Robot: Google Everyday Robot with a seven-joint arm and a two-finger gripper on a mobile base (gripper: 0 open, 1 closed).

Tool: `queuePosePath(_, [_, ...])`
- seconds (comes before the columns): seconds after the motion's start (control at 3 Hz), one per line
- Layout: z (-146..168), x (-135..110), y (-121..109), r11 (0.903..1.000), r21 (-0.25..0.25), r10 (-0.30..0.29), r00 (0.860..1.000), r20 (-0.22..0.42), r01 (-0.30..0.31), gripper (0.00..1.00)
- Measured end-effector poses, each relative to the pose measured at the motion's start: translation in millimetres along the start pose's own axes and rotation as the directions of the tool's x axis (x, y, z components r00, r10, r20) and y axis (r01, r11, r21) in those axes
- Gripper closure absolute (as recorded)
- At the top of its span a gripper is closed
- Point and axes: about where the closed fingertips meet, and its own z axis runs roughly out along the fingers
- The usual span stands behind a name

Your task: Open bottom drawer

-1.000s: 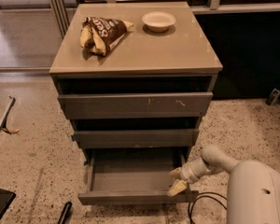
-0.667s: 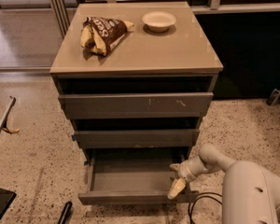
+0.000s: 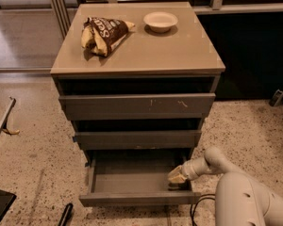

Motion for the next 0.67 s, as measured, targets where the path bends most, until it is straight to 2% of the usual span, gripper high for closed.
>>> queuePosePath(0.33, [3,-1,-17,0.9998,0.018,0.002,0.999,0.037,-0.003,1.00])
queuePosePath(0.67, [17,11,-22,0.9998,-0.011,0.019,1.000,0.024,-0.019,1.00])
